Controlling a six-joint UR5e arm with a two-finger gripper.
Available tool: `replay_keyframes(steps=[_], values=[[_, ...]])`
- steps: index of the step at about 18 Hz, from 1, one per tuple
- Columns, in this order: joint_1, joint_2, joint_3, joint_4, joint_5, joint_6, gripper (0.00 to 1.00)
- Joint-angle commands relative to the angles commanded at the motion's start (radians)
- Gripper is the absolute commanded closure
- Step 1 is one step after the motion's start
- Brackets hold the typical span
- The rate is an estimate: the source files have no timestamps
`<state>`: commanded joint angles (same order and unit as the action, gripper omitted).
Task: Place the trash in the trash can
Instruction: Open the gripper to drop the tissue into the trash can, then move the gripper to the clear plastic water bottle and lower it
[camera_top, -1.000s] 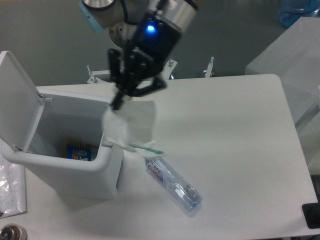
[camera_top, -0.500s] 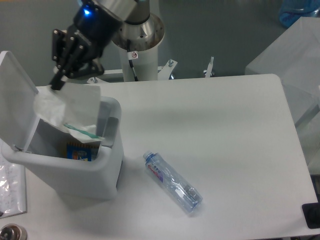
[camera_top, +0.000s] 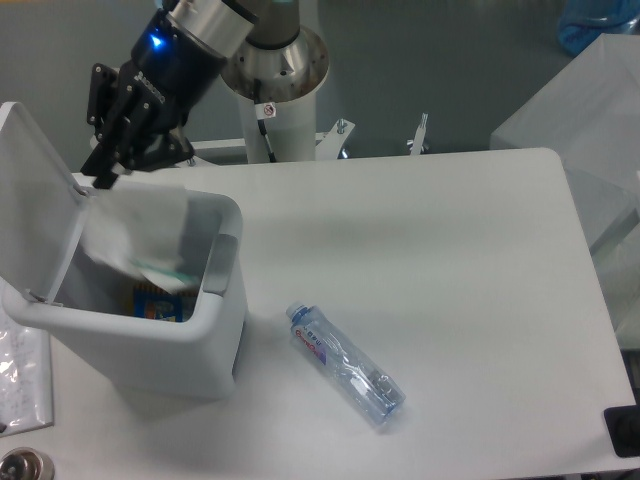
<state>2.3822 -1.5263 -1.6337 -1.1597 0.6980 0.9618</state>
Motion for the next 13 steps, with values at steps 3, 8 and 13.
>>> replay_keyframes(steps=[3, 8, 13], values=[[0.032, -0.015, 0.005, 0.002, -0.003, 0.000, 0.00], [0.168, -0.173, 0.113, 0.000, 0.002, -0.043, 0.00], [0.232, -0.375, 0.279, 0.000, 0.052, -0.207, 0.00]])
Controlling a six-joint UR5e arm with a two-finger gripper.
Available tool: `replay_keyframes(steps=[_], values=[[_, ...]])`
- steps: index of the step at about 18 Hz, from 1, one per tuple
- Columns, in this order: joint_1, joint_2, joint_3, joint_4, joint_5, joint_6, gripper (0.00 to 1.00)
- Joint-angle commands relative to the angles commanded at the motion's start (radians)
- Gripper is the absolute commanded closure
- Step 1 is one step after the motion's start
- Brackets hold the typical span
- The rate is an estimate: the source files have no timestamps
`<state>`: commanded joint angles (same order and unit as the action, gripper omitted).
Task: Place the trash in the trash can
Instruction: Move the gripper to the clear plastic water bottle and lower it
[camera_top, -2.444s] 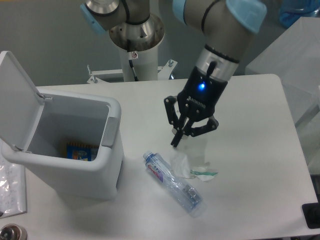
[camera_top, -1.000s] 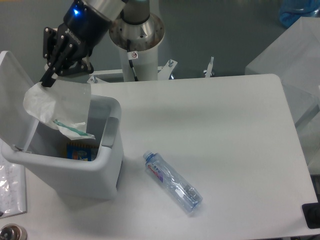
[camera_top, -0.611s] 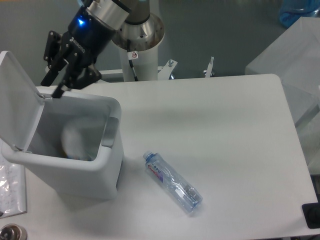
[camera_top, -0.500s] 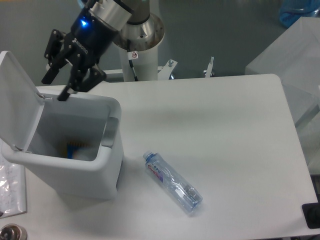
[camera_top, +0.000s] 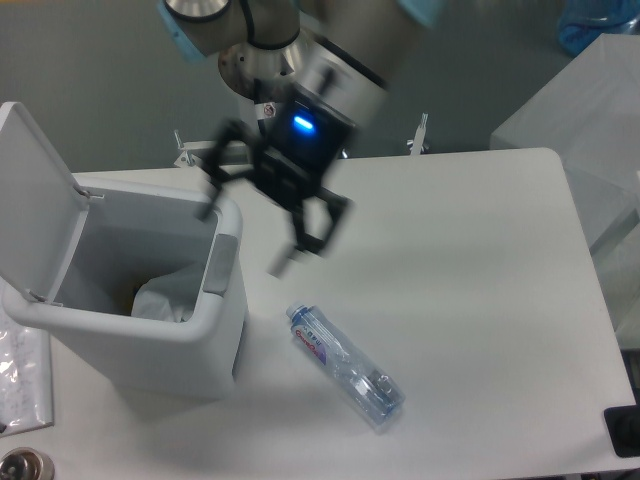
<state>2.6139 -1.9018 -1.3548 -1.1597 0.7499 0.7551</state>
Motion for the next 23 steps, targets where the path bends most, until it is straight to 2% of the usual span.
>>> replay_keyframes(steps=[2, 9, 13, 23], values=[[0.006, -0.057, 0.034, 0.000, 0.052, -0.071, 0.00], [0.005, -0.175, 0.040, -0.012, 0.248, -0.118, 0.00], [0.002, -0.215, 0.052, -0.014, 0.298, -0.158, 0.00], [-0.057, -0.312, 0.062, -0.015, 0.519, -0.319, 0.00]])
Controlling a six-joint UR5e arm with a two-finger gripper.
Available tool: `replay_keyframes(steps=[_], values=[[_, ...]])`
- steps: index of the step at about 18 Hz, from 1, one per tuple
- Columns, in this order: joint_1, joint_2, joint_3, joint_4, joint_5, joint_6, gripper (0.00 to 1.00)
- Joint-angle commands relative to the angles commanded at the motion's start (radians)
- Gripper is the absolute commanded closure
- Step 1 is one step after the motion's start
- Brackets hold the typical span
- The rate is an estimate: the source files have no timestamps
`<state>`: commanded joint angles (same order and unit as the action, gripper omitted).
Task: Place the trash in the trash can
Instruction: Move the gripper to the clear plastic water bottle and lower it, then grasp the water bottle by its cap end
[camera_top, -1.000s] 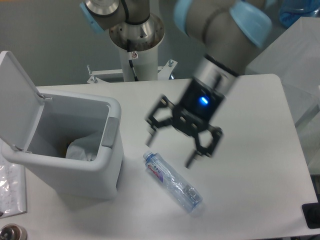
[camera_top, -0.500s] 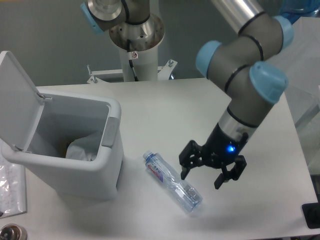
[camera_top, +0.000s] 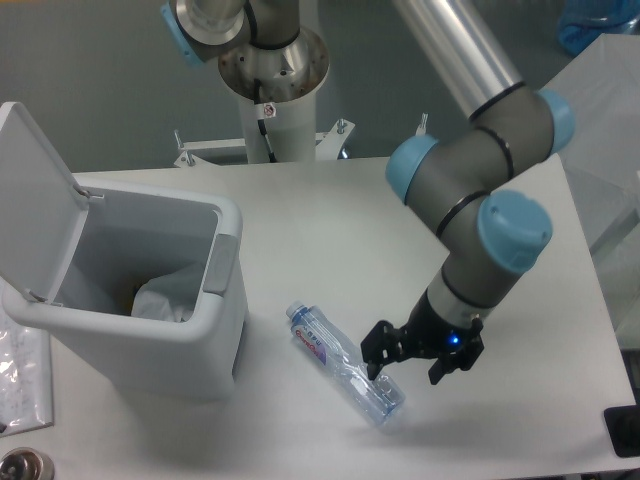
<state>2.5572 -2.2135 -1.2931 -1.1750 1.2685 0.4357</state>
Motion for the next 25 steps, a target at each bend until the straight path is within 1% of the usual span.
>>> replay_keyframes(steps=[3, 6, 9, 15, 18, 21, 23, 25], values=[[-0.006, -0.017, 0.002, 0.002, 0.003, -0.018, 0.00], [-0.028, -0.049, 0.009, 0.002, 0.054, -0.041, 0.00], [-0.038, -0.075, 0.025, 0.002, 0.065, -0.070, 0.00], [-0.048, -0.095, 0.023, 0.002, 0.080, -0.087, 0.00], [-0.067, -0.114, 0.026, 0.003, 0.132, -0.091, 0.00], [-0.071, -0.120, 0.028, 0.005, 0.134, -0.092, 0.00], [-0.075, -0.133, 0.029, 0.008, 0.140, -0.092, 0.00], [-0.077, -0.140, 0.029, 0.009, 0.150, -0.113, 0.00]])
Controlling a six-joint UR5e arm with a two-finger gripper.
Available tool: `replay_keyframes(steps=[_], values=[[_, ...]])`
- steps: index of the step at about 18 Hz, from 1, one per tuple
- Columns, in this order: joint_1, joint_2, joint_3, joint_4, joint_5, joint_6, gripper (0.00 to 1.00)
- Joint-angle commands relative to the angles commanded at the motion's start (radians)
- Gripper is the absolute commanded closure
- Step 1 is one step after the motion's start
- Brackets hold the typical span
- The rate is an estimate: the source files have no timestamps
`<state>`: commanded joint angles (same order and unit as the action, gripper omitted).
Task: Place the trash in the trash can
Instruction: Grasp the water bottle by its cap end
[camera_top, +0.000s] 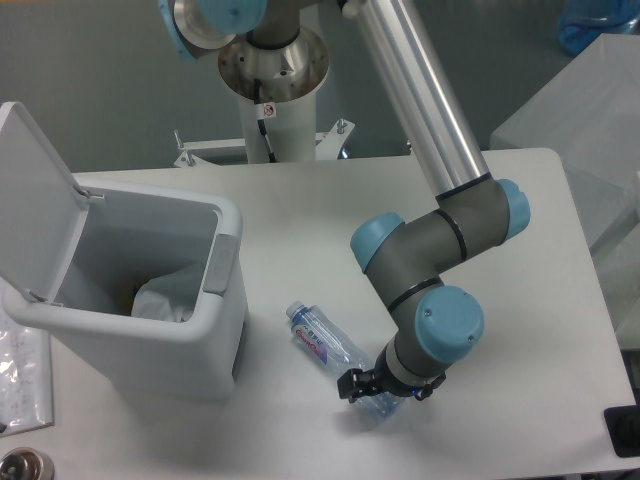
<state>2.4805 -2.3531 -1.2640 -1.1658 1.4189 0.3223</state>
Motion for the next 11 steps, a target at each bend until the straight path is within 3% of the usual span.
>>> replay_keyframes(steps=[5, 11], values=[[-0.009, -0.003, 0.000, 0.000, 0.003, 0.000, 0.01], [-0.011, 0.001, -0.002, -0.008, 0.002, 0.011, 0.38]])
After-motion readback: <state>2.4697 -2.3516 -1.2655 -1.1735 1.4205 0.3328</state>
